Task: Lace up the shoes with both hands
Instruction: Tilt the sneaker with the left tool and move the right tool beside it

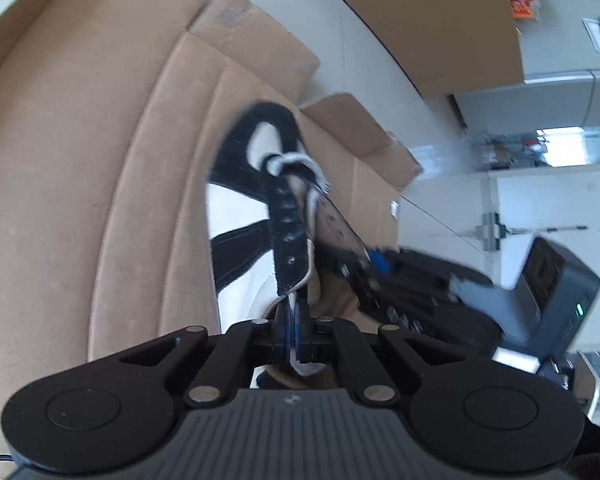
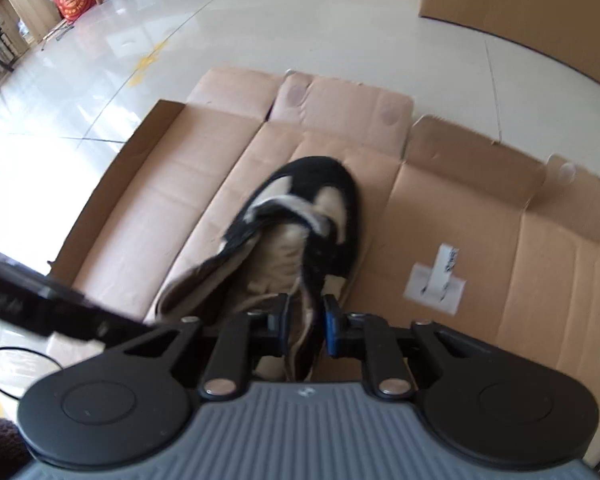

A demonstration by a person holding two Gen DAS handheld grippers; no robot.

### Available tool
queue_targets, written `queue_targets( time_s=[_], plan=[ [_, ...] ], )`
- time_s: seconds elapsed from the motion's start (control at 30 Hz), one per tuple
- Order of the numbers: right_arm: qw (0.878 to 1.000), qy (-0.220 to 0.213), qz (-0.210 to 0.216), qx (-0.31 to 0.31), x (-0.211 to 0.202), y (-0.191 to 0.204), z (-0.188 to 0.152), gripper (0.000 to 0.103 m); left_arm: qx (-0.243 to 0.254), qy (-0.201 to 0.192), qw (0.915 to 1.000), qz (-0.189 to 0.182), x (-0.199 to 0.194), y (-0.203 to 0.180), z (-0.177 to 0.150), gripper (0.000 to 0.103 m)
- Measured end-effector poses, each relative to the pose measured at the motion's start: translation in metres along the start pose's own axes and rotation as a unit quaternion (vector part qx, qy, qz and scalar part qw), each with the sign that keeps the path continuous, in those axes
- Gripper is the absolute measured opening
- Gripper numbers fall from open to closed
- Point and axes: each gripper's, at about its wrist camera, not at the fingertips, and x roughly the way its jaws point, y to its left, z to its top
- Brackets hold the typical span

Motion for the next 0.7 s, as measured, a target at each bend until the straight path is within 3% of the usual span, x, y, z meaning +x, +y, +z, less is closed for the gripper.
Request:
queue_targets(
  time_s=[0.13, 0.17, 0.23, 0.3, 0.4, 0.43, 0.47, 0.5, 0.57, 0.6, 0.63, 0.7],
  plan=[
    [1.000, -0.018, 0.013, 0.013, -0.019, -0.009, 0.003, 0.027, 0.045, 0.005, 0.9988, 0.017, -0.019, -0.011, -0.002, 0.001],
    [0.999, -0.018, 0.024, 0.022, -0.025, -0.010, 0.002, 0.027, 0.076, 0.001, 0.9958, 0.051, -0.026, -0.017, -0.004, 0.001],
    [0.997, -0.010, 0.062, 0.051, -0.037, -0.012, 0.001, 0.026, 0.132, -0.008, 0.9842, 0.118, -0.034, -0.027, -0.008, 0.001],
    [0.994, 0.004, 0.085, 0.061, -0.040, -0.009, -0.001, 0.026, 0.192, -0.024, 0.9581, 0.211, -0.040, -0.036, -0.014, 0.001],
    [0.997, 0.010, 0.073, 0.008, -0.043, 0.006, -0.006, 0.026, 0.185, -0.024, 0.9621, 0.199, -0.044, -0.032, -0.015, 0.002],
    [0.997, 0.011, 0.070, 0.003, -0.044, 0.007, -0.007, 0.026, 0.165, -0.017, 0.9708, 0.174, -0.045, -0.028, -0.014, 0.004],
    [0.998, 0.008, 0.067, -0.005, -0.046, 0.009, -0.008, 0.026, 0.121, -0.006, 0.9851, 0.122, -0.044, -0.021, -0.012, 0.005],
    [0.997, 0.007, 0.072, -0.021, -0.049, 0.012, -0.008, 0.026, 0.106, -0.002, 0.9889, 0.104, -0.041, -0.018, -0.012, 0.008],
    [0.996, 0.005, 0.078, -0.044, -0.055, 0.015, -0.009, 0.026, 0.080, 0.005, 0.9937, 0.078, -0.032, -0.016, -0.010, 0.018],
    [0.995, 0.002, 0.072, -0.063, -0.060, 0.018, -0.011, 0.026, 0.067, 0.010, 0.9953, 0.069, -0.025, -0.014, -0.010, 0.031],
    [0.995, 0.001, 0.070, -0.076, -0.062, 0.020, -0.012, 0.030, 0.064, 0.010, 0.9955, 0.069, -0.022, -0.014, -0.010, 0.037],
    [0.993, 0.006, 0.073, -0.095, -0.065, 0.019, -0.016, 0.037, 0.052, 0.011, 0.9959, 0.073, -0.007, -0.014, -0.009, 0.037]
  ],
)
